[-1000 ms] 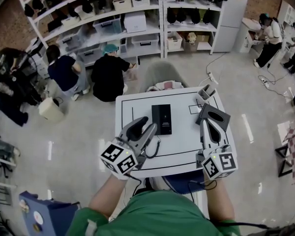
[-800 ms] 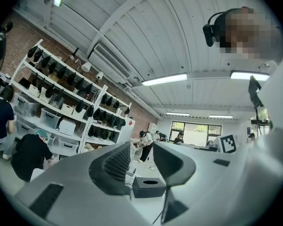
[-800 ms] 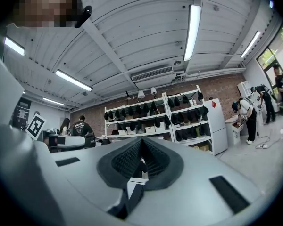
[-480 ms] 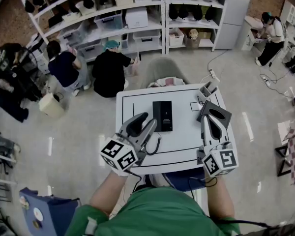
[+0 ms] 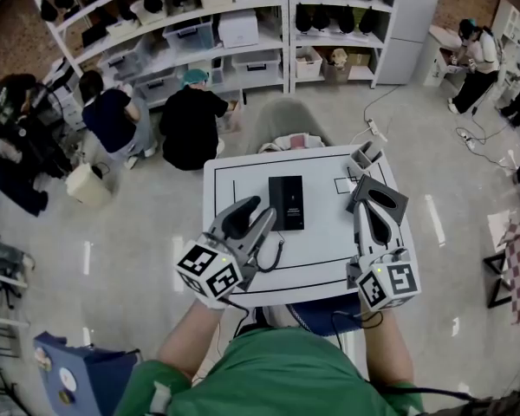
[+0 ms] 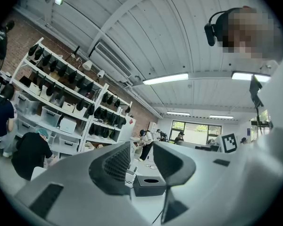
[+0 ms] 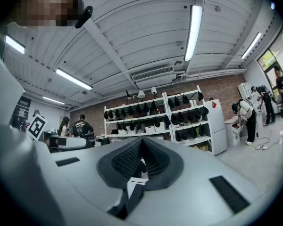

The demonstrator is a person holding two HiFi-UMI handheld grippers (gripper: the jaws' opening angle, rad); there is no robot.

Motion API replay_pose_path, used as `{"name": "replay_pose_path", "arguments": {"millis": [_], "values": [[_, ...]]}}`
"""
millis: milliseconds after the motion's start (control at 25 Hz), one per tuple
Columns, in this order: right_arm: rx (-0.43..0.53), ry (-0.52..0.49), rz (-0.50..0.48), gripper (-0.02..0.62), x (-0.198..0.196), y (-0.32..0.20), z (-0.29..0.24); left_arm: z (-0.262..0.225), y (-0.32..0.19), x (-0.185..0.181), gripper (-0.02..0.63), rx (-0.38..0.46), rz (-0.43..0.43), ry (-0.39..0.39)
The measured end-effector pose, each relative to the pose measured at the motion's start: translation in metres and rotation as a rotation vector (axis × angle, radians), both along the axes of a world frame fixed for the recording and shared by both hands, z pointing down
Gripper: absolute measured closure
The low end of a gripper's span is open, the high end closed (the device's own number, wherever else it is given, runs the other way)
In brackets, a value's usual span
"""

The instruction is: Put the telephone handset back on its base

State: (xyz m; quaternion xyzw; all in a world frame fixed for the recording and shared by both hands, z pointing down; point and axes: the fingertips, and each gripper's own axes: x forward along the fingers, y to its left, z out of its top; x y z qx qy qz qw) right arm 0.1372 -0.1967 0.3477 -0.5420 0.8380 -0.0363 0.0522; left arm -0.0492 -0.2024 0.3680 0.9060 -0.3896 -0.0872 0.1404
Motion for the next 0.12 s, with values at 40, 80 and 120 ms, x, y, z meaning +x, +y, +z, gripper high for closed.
{"name": "replay_pose_path", "arguments": {"millis": [40, 80, 120], "values": [[0.0, 0.0, 0.001, 0.572, -0.0007, 0.0001, 0.0005, 0.0007, -0.0005, -0.0008, 0.442, -0.001, 0.001, 0.0], [0.0, 0.0, 0.001, 0.572, -0.0017, 0.0002, 0.0011, 0.0014, -0.001, -0.0017, 0.442, -0.002, 0.001, -0.001], [0.0, 0.0, 0.001, 0.572, -0.0027, 0.0002, 0.0016, 0.0022, -0.0015, -0.0026, 0.442, -0.002, 0.002, -0.002]]}}
